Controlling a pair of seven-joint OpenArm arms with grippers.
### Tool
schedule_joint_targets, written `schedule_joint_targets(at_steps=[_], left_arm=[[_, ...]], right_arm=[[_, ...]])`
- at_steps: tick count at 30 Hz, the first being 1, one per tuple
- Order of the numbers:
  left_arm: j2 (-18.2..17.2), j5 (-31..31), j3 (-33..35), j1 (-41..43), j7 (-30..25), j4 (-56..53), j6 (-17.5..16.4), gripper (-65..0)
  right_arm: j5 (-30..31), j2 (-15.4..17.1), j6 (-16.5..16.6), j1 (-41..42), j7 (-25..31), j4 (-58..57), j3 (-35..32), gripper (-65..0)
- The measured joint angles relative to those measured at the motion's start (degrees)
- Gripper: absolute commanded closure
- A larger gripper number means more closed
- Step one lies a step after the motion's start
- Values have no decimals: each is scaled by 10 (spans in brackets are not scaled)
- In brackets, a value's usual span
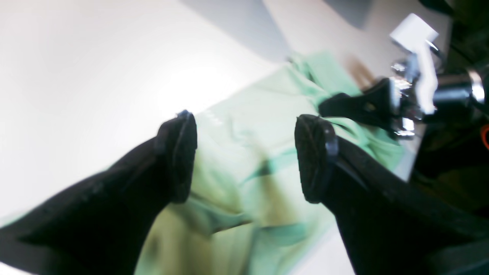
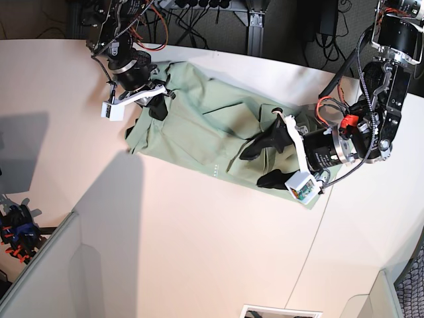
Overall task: Fold the T-shirt properly
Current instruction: 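Fold the strip end held by the left gripper toward the right gripper, then fold the strip end held by the right gripper over onto the stack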
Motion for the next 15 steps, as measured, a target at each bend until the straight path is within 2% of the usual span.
schedule_joint_targets(at_steps=[3,9,12,15], left_arm=[[-6,-5,-40,0,2,0,0,-433],[-43,-13,-91,3,4,0,0,-433],[-59,-12,-103,15,5,0,0,-433],[-68,-14,-105,34,3,0,0,-433]], right_arm=[[-3,19,2,10,-14,-3,34,0],[-13,91,-8,19,-19,-5,130,0],[20,119,-9,21,-23,-4,152,0],[48,122,-9,27,-63,19,160,0]])
